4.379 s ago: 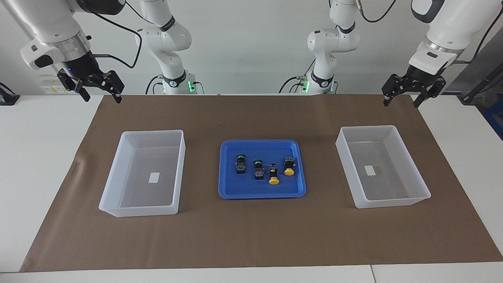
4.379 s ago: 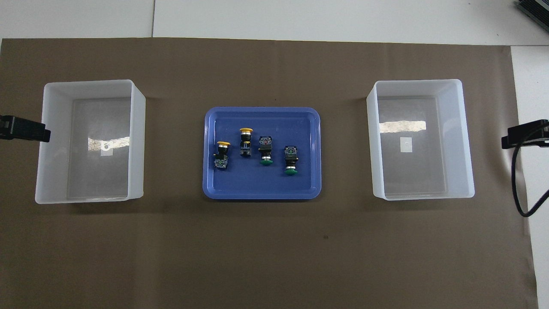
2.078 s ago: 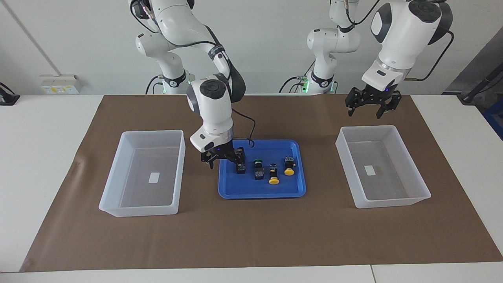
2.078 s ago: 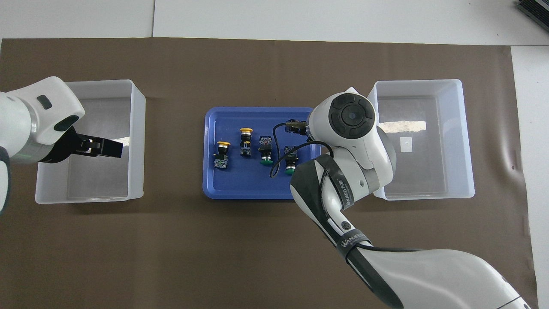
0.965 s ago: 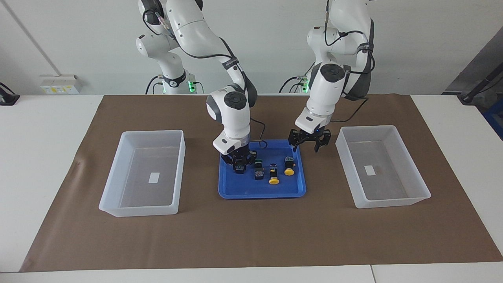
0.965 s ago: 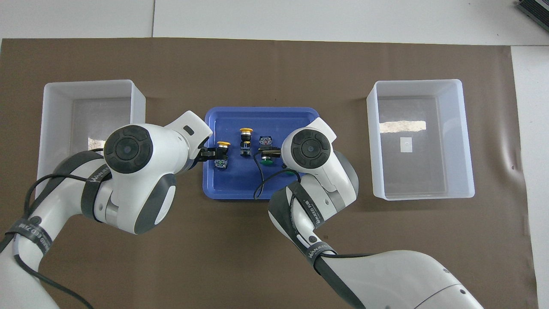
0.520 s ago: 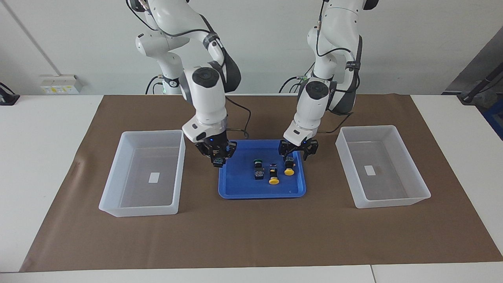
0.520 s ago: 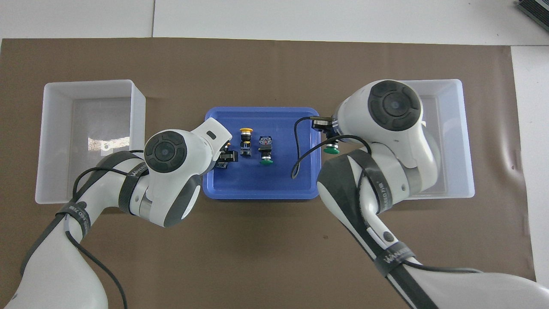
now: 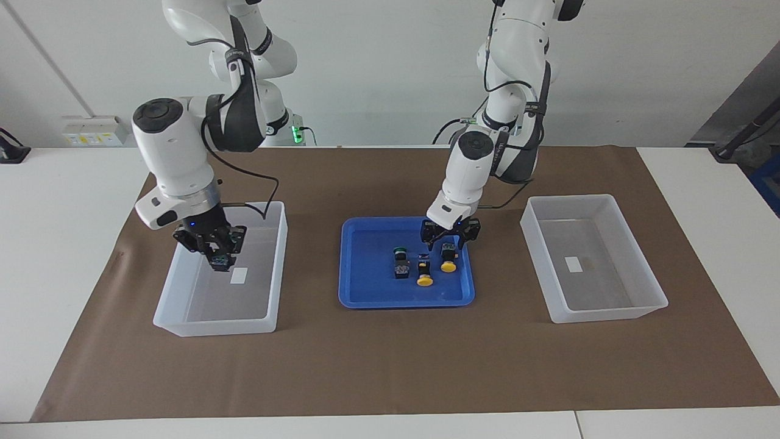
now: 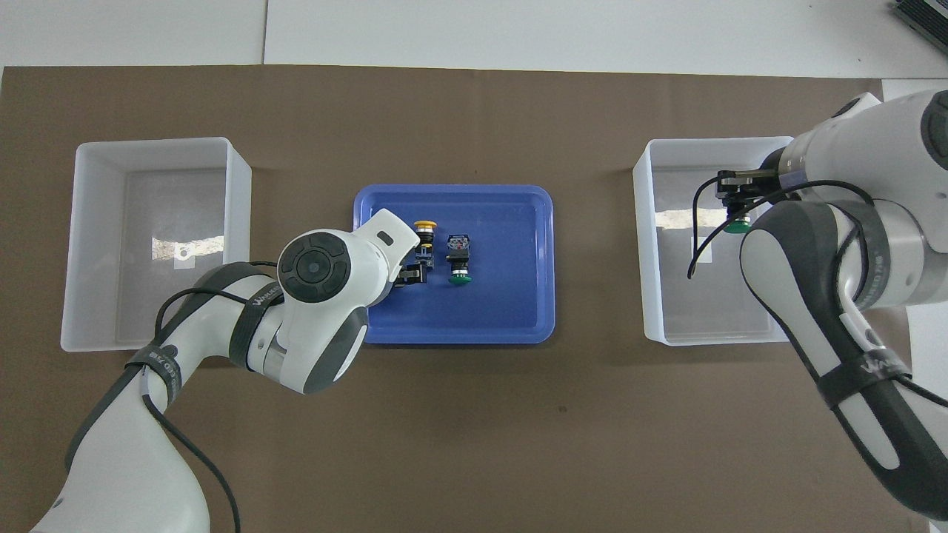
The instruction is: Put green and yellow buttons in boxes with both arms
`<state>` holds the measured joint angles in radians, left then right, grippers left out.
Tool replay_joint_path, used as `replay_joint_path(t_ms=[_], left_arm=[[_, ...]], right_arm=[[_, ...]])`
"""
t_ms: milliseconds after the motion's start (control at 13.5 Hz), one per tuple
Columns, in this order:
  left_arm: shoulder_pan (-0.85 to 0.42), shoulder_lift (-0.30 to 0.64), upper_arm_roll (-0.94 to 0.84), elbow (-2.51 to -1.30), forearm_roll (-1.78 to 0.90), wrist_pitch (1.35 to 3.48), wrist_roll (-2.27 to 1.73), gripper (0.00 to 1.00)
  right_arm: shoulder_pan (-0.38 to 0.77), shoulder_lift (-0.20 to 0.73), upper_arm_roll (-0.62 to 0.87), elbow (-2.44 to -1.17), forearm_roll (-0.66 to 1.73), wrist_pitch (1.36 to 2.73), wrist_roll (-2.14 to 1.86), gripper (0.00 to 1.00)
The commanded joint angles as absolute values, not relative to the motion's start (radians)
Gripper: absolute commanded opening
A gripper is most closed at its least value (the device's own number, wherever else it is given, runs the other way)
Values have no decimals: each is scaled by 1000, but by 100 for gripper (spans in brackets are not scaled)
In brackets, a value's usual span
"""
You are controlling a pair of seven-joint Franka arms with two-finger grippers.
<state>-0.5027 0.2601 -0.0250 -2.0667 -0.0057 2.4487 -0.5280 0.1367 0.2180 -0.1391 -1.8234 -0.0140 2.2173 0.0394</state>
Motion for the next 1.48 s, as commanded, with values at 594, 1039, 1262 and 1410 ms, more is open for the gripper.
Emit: replay_joint_path(t_ms=[594,1039,1262,1410], left_arm=[[-535,290,-8,-2059,-9,2465,-566,15],[-512,160,-2,-2048,-9,2344,-572,0],[-442,85,-2,-2036,-9,2261,-563,0],[-372,84,-2,-1978,-8,2206,-526,0]], right_arm=[[94,308,-123,-2009,-11,2537,-8,13],[115,272,-118,-1981,-9,2501,58,100],[117,232,-88,-1889,-8,2338,64,100],[118,236,-42,-1815,-9,2269,141,100]])
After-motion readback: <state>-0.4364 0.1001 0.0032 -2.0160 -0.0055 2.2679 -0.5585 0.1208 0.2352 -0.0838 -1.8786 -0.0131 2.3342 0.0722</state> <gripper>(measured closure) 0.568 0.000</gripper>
